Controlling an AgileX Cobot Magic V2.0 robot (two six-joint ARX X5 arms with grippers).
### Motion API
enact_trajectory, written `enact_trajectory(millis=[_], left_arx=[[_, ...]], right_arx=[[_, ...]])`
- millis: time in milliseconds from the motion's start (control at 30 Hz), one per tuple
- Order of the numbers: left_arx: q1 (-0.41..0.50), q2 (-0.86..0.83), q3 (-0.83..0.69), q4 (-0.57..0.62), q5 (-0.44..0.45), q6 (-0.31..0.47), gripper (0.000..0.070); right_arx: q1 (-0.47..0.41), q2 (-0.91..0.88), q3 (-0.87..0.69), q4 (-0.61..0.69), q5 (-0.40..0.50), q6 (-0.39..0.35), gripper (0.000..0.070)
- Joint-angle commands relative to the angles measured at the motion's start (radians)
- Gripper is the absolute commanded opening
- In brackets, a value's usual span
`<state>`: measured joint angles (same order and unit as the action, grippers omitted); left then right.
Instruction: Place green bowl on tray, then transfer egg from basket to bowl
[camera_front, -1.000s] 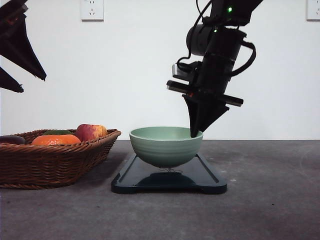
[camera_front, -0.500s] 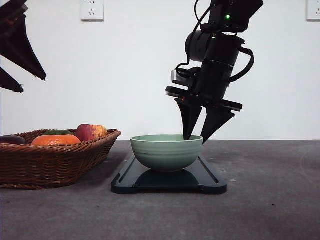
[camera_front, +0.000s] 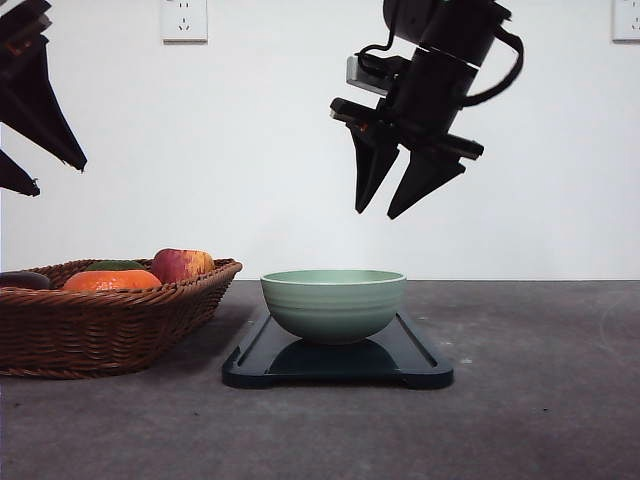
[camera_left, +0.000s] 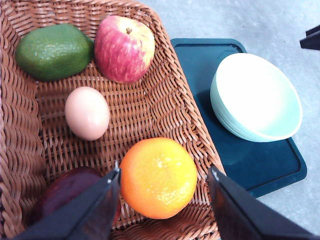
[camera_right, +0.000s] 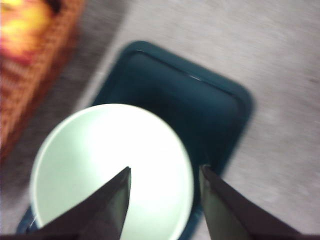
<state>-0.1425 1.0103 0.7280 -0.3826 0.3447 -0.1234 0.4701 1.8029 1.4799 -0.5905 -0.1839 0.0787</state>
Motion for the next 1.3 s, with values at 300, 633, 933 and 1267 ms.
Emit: enact_trajectory(millis=[300,633,933,1267], left_arx=[[-0.004,0.009,0.018,0.007,0.005,-0.001,0.0350],[-0.004,0.010,0.018,0.009,0.005,0.000,0.0350],[-0.004,0.010,0.024,-0.009,0.003,-0.047,0.0350],[-0.004,0.177,0.249,-0.263,-0.146,-0.023,0.0350]], right_arx=[[0.004,-0.289,-0.357,0.251,-0.011,-0.015,0.0265],[0.003,-0.596,-0.717,0.393,0.003,-0.011,0.0265],[0.002,-0.840,-0.935,0.414,0.034,0.019,0.0265],[-0.002,-0.867,-0.943,0.411,0.054,0.023,0.0265]])
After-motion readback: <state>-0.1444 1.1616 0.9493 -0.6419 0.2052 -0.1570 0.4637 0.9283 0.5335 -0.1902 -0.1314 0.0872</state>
